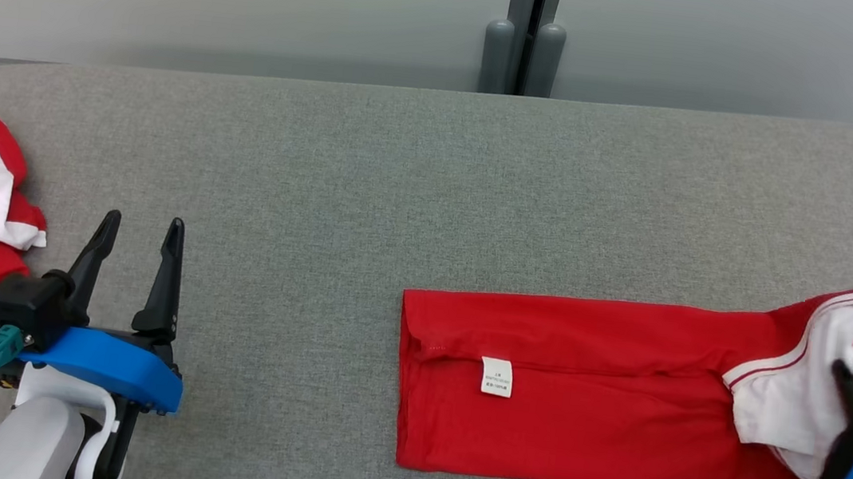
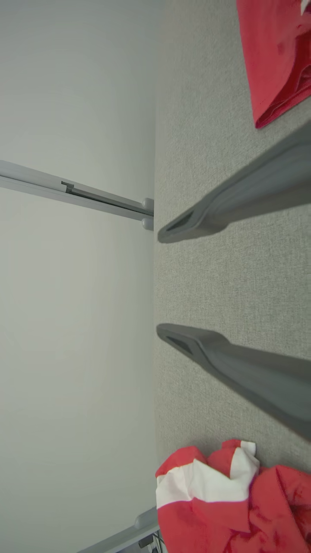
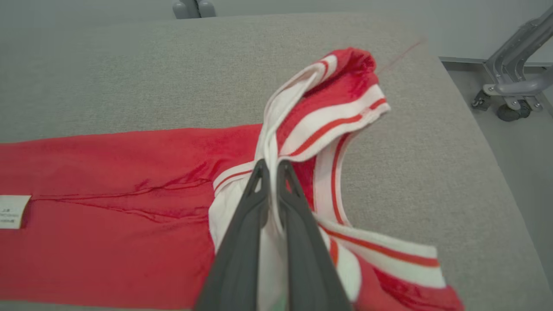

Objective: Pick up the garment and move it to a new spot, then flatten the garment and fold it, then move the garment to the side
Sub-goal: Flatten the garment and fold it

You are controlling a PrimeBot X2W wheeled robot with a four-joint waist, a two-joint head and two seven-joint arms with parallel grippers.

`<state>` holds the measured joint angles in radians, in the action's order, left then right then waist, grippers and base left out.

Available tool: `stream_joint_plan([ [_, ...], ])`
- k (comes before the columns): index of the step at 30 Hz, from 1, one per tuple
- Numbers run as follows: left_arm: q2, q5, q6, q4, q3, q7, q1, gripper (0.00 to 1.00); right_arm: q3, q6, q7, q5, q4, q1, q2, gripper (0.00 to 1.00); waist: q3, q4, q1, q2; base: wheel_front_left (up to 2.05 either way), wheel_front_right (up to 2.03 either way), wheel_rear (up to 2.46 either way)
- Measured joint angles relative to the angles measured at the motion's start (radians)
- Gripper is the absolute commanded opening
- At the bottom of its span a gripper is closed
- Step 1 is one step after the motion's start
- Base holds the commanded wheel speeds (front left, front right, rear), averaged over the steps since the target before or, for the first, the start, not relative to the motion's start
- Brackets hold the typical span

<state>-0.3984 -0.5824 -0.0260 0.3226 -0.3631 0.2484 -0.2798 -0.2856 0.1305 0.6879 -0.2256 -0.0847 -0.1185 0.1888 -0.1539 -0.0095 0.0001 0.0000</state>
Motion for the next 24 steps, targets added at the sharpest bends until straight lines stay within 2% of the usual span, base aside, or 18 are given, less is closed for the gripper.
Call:
stream_joint_plan([
  [6,0.000,-0.007,-0.004,-0.002,-0.001,0.000,0.009,1.00,0.244,0.000,0.015,-0.014,-0.059,0.009,-0.044,0.00,0.004,0.000,-0.0001,0.0000,0.00,0.00,0.00],
  [7,0.000,-0.007,-0.004,-0.002,-0.001,0.000,0.009,1.00,0.244,0.000,0.015,-0.014,-0.059,0.009,-0.044,0.00,0.004,0.000,-0.0001,0.0000,0.00,0.00,0.00],
  [8,0.000,-0.007,-0.004,-0.005,-0.002,0.000,0.009,1.00,0.326,0.000,0.004,-0.018,-0.048,-0.016,-0.061,0.00,-0.001,0.000,-0.0001,0.0000,0.00,0.00,0.00],
  [16,0.015,-0.007,0.003,0.001,-0.018,0.000,-0.005,1.00,0.560,0.000,-0.055,-0.054,0.170,-0.154,-0.125,0.00,-0.025,0.026,0.0000,0.0000,0.00,0.00,0.00],
  [24,0.026,-0.004,0.015,0.024,-0.036,0.001,-0.028,1.00,0.652,0.000,-0.120,-0.091,0.355,-0.235,-0.136,0.00,-0.030,0.070,0.0000,0.0000,0.00,0.00,0.00],
])
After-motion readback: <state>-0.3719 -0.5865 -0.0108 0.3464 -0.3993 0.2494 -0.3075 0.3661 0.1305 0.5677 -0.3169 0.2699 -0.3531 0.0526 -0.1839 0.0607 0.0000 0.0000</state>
